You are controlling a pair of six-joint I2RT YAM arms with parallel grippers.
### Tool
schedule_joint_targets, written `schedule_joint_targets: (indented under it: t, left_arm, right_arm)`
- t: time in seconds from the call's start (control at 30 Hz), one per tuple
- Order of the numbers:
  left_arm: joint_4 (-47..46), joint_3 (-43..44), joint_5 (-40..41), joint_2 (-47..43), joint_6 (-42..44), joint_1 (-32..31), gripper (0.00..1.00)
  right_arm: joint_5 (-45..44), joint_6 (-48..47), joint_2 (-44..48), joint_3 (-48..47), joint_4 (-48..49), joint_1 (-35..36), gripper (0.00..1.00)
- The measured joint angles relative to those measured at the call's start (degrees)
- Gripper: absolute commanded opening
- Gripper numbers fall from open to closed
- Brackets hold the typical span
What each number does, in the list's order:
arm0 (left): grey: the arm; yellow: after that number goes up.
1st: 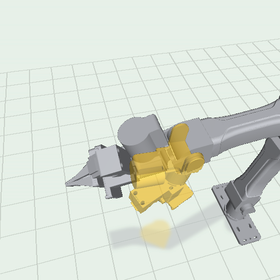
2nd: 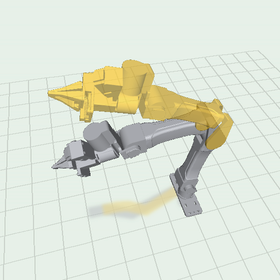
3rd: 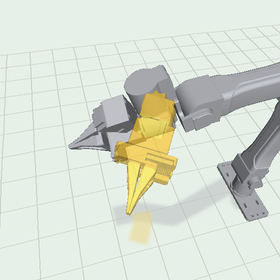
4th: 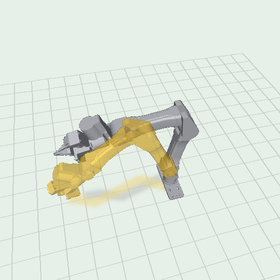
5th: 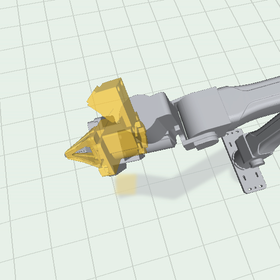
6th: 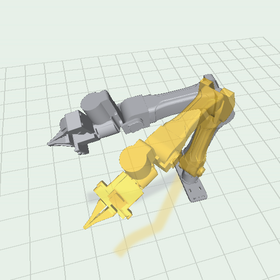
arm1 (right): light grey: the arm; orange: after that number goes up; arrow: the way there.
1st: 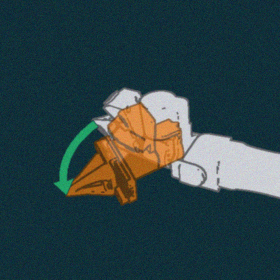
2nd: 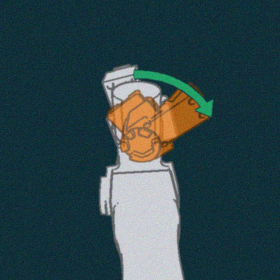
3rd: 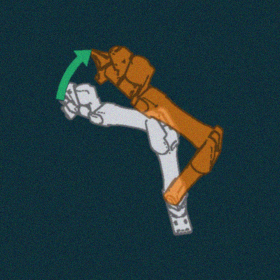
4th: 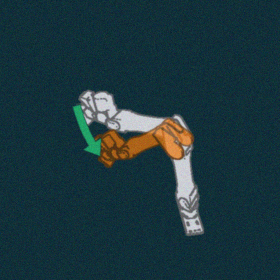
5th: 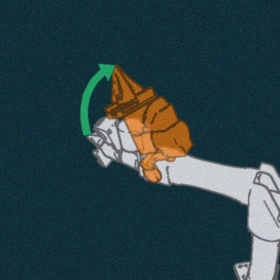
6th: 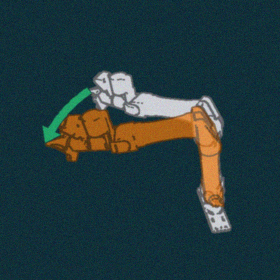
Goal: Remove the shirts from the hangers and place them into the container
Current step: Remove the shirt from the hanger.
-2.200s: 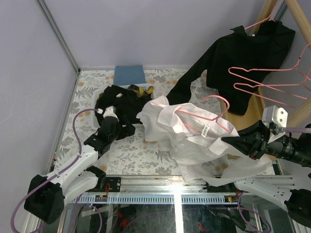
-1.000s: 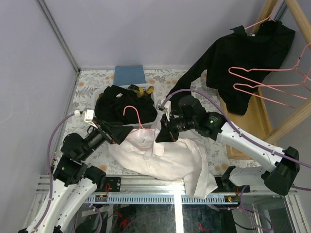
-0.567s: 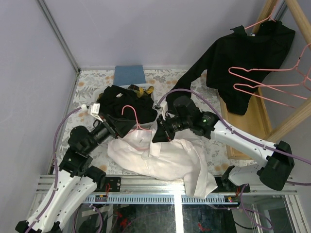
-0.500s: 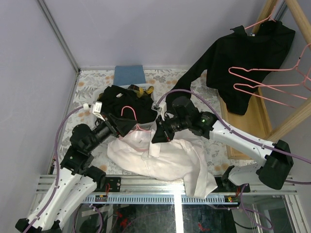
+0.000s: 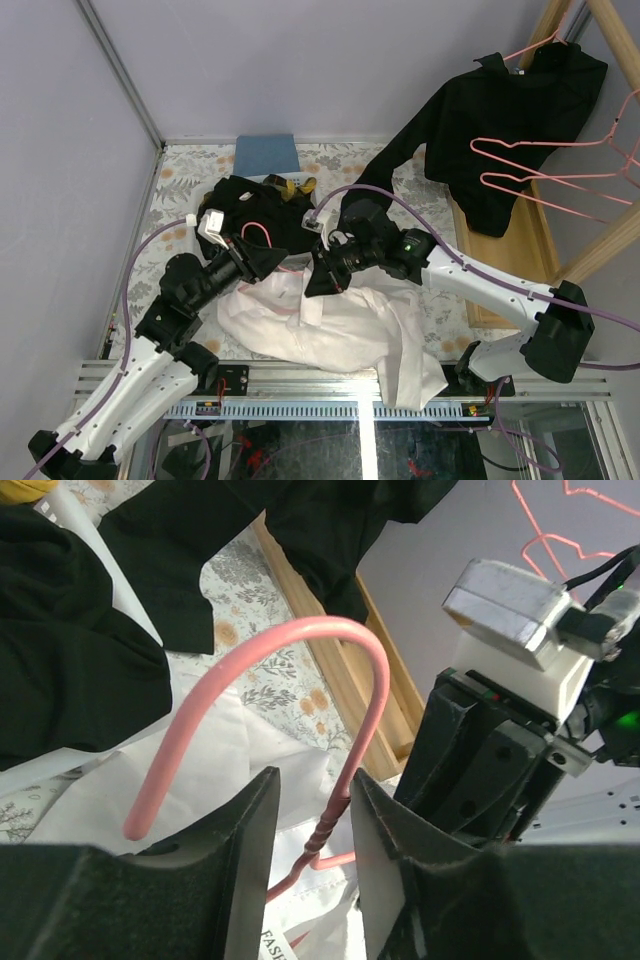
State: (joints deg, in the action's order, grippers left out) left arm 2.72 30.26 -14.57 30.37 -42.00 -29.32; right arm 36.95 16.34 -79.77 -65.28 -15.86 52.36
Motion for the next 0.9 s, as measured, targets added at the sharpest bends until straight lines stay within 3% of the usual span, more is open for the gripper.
schedule_joint_targets:
  t: [0.07,0.13,0.27,0.33,0.43,0.53,0.63,0.73,0.87,0.9]
  left_arm:
    - [-0.02,-0.04,0.31,0.22,0.00,-0.46,0.13]
    - [-0.22,-0.04,0.46,0.22,0.04,-0.72,0.01]
    - [1.11,-0.48,0.63,0.13,1.84,-0.94,0.00]
    - [1.40,-0.52,0.90,-0.09,1.84,-0.98,0.00]
    - [1.57,-0.52,1.53,-0.83,1.92,-1.03,0.00]
    - [2.14,-0.50,1.99,-1.44,2.10,-1.03,0.00]
    - [2.82,-0.50,2.08,-1.36,2.21,-1.03,0.00]
    - [3.69,-0.50,2.16,-1.05,2.19,-1.07,0.00]
    - [4.90,-0.35,2.64,-0.46,2.25,-1.07,0.00]
    - [4.98,-0.35,2.84,-0.48,2.23,-1.07,0.00]
  right_arm:
    - [-0.26,0.02,-0.07,-0.22,-0.13,0.09,0.01]
    - [-0.46,0.04,-0.07,-0.35,-0.20,0.17,0.14]
    - [-1.57,0.46,0.24,-0.63,-0.44,0.26,0.58]
    - [-3.78,-0.20,0.57,-1.29,-1.68,0.28,0.65]
    - [-7.23,-1.14,1.79,-2.05,-3.63,0.39,0.67]
    - [-9.68,-1.55,4.11,-2.08,-5.03,0.44,0.64]
    - [-10.95,-1.70,5.88,-2.08,-4.94,0.46,0.45]
    - [-11.43,-1.66,6.29,-2.08,-4.55,0.48,0.20]
    - [-10.69,-0.92,6.27,-2.05,-4.09,0.48,0.01]
    - [-10.25,-0.81,6.27,-2.05,-3.87,0.57,0.00]
